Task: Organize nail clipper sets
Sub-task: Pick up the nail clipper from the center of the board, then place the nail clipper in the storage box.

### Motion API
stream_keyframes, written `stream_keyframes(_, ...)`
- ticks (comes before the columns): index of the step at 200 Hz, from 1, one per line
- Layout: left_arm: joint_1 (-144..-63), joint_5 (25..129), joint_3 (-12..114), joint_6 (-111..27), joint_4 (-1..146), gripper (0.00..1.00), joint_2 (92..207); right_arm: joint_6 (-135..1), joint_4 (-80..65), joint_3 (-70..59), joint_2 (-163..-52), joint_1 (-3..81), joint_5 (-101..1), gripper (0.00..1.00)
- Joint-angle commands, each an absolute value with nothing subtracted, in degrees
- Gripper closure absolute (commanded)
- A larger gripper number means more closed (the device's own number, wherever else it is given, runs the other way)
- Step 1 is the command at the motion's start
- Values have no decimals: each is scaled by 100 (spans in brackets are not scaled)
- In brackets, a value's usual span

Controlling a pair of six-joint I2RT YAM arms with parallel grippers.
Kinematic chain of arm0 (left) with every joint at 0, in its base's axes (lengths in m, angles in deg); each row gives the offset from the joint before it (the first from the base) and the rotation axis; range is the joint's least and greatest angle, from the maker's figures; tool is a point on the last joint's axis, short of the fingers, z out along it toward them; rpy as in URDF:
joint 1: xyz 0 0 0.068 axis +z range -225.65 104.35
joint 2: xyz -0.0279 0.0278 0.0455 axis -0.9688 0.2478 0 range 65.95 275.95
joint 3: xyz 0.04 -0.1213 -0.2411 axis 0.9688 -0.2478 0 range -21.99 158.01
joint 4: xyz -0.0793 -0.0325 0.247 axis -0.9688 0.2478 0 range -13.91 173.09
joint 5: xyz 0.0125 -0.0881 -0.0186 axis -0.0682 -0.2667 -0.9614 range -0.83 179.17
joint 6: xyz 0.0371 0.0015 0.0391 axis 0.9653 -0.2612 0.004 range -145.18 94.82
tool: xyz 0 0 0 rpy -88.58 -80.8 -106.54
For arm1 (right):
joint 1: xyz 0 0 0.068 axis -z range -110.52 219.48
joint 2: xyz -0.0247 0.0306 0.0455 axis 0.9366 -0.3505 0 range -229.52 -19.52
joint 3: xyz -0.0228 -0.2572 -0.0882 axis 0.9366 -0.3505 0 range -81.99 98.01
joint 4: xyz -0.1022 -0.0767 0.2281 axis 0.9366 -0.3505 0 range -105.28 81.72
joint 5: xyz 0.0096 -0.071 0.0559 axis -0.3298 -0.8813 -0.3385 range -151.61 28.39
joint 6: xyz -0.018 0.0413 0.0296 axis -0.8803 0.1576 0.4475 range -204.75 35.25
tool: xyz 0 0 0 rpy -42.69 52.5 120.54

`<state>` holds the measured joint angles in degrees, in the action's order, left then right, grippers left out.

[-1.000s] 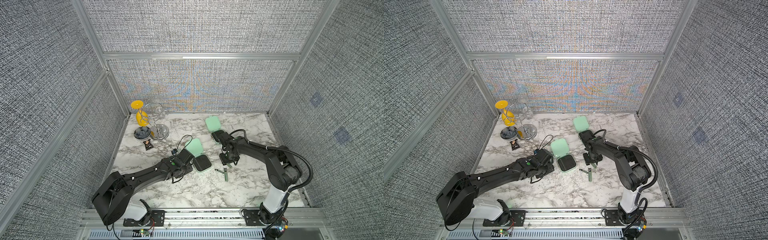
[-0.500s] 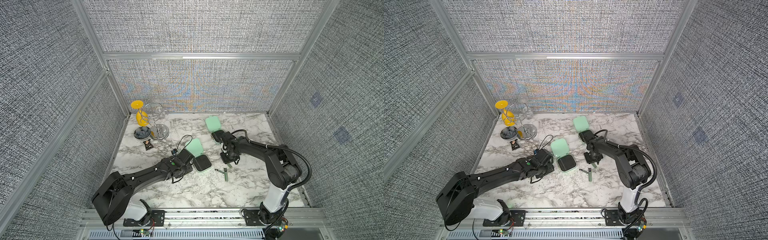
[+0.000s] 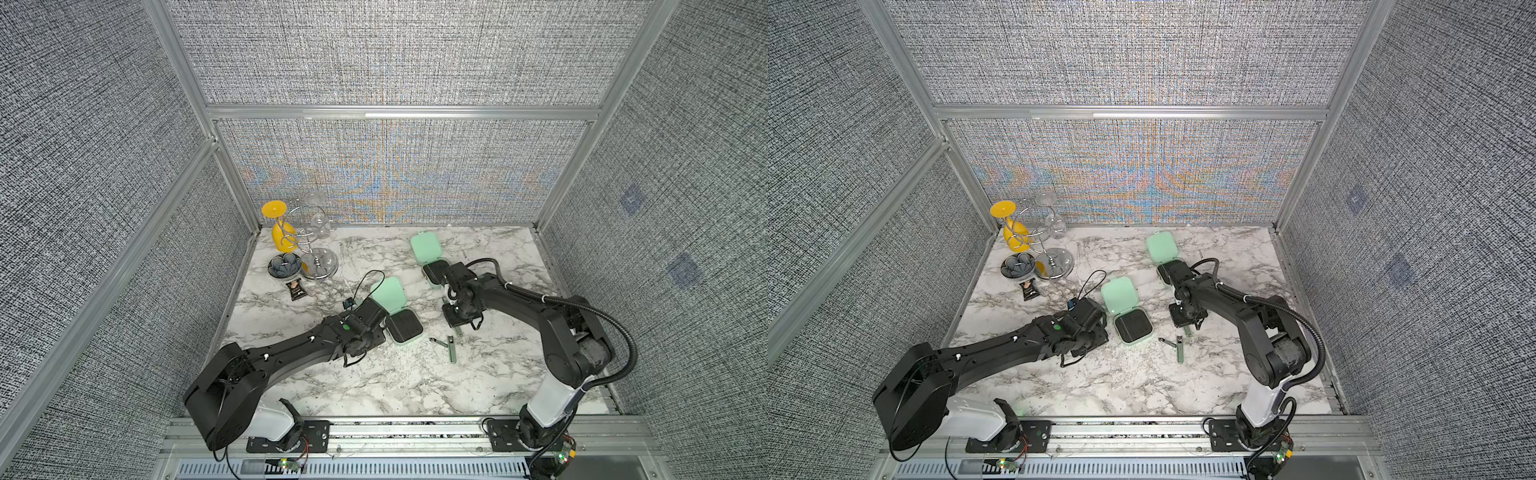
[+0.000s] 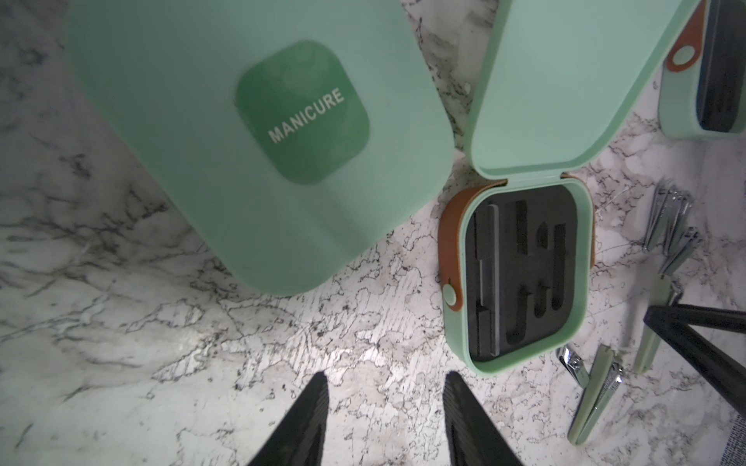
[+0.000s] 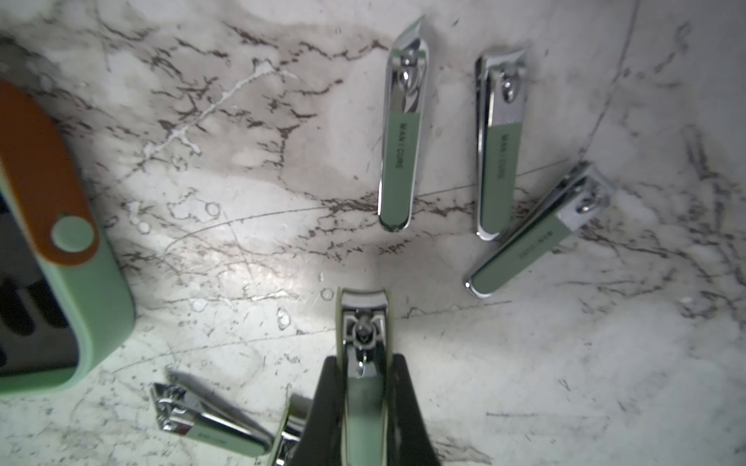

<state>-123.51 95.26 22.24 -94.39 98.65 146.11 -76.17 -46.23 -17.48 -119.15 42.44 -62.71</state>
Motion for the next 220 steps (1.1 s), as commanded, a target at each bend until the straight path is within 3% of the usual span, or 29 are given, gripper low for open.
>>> stream_keyframes(1,-12349,9663,2194,-9395,9951,51,14559,-7373,-4855,-1623,-11741,4077,-6200,96)
stream_keyframes(89,-12347,9997,2117,-9226,10254,51,14037,-6113,-4870,-526,-12239,2586,-6363,96)
stream_keyframes(149,-12350,10051,2039,-9177,10292,51,13857,-6676,-4855,371,-13184,2334,-6619,96)
stream_keyframes(220,-12338,10095,2011,-9166,10285,51,13806,-6822,-4510,262,-13403,2141,-6753,96)
